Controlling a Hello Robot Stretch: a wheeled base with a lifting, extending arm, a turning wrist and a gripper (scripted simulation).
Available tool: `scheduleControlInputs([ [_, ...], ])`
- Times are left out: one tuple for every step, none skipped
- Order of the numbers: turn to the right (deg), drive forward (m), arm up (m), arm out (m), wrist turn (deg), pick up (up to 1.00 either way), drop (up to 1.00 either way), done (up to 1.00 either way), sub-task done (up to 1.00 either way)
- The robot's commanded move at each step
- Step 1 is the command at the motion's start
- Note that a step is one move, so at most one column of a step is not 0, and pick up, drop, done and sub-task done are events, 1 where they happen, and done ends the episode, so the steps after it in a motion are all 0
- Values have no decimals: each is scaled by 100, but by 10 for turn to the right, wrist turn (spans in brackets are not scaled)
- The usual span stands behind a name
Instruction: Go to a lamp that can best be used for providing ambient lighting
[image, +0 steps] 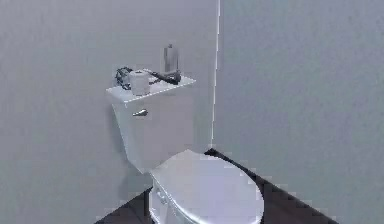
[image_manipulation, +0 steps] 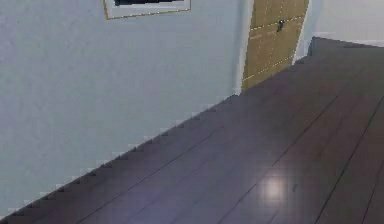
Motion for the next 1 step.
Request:
scheduleControlInputs([
  [-450, 0, 0, 0, 0, 0, 0, 0, 0],
])
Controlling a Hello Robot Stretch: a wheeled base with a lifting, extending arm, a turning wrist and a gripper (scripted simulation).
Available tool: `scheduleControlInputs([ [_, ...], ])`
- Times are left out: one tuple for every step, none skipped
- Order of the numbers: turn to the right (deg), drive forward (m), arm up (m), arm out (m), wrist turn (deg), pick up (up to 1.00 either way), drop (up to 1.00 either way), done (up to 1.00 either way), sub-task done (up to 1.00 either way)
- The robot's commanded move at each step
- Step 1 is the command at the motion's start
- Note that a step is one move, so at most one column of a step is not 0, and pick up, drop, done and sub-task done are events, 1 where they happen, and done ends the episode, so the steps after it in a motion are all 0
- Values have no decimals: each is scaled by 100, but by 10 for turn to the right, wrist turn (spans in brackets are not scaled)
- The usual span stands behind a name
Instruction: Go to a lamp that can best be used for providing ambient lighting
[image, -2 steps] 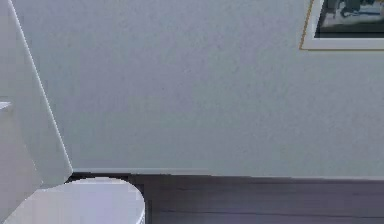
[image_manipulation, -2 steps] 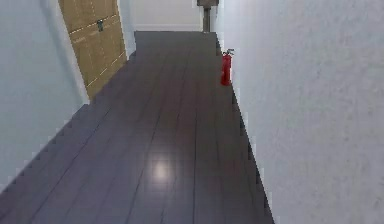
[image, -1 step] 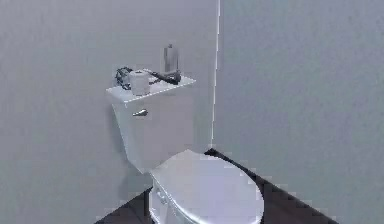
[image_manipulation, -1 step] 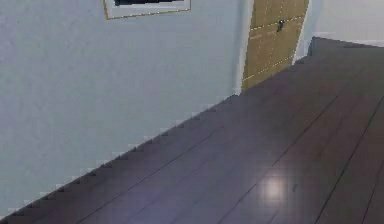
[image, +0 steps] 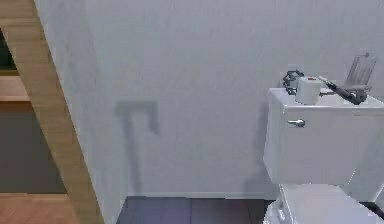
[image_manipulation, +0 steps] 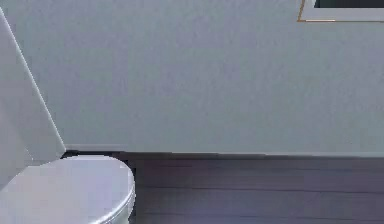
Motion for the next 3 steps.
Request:
scheduleControlInputs([
  [-390, 0, 0, 0, 0, 0, 0, 0, 0],
  [0, 55, 0, 0, 0, 0, 0, 0, 0],
  [-450, 0, 0, 0, 0, 0, 0, 0, 0],
])
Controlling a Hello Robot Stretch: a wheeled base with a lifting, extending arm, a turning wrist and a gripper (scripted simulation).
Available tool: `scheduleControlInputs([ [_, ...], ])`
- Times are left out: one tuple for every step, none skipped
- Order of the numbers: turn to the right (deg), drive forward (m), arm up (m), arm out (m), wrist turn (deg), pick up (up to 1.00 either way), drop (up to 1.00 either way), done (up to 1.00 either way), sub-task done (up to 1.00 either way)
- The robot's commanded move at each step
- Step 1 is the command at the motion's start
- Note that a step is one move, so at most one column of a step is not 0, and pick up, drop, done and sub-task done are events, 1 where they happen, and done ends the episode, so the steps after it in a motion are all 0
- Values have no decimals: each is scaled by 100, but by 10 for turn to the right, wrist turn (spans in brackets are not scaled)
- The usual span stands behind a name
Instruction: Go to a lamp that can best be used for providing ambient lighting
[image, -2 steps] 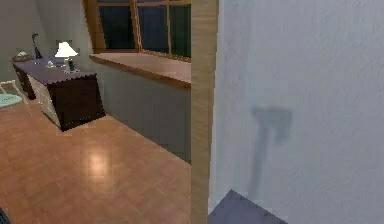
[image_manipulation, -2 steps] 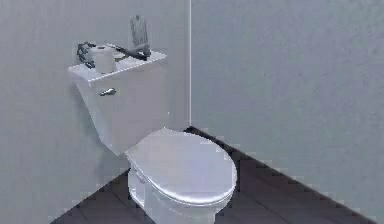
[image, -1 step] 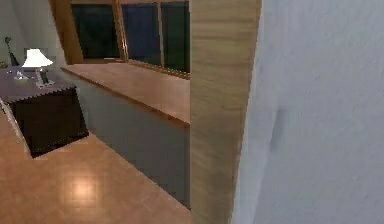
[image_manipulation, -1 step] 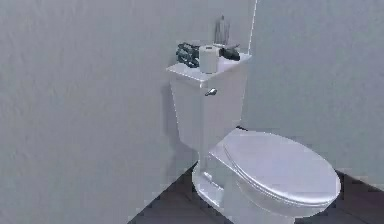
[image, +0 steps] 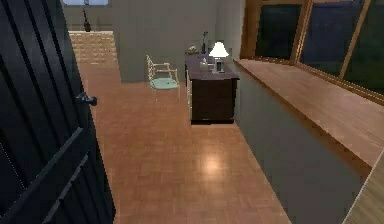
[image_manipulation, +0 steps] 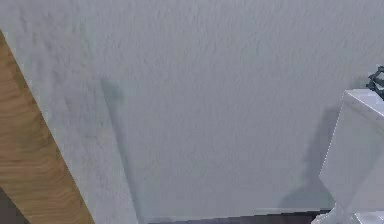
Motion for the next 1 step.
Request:
scheduleControlInputs([
  [-30, 0, 0, 0, 0, 0, 0, 0, 0],
])
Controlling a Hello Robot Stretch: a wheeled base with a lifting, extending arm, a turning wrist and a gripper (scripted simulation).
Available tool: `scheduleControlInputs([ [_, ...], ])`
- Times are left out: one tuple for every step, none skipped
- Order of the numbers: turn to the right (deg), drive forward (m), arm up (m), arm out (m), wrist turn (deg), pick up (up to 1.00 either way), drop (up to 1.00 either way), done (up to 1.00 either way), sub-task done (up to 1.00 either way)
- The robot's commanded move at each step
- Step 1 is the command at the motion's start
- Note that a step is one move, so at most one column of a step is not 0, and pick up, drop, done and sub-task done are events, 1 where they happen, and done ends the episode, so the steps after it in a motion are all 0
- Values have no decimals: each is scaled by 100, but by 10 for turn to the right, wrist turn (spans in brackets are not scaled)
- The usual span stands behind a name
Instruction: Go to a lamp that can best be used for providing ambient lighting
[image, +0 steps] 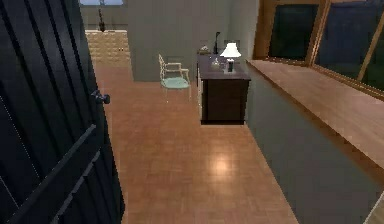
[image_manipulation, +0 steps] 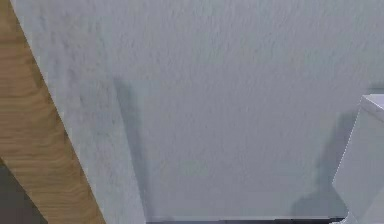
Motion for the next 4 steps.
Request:
scheduleControlInputs([
  [0, 100, 0, 0, 0, 0, 0, 0, 0],
  [0, 20, 0, 0, 0, 0, 0, 0, 0],
  [-300, 0, 0, 0, 0, 0, 0, 0, 0],
  [0, 100, 0, 0, 0, 0, 0, 0, 0],
])
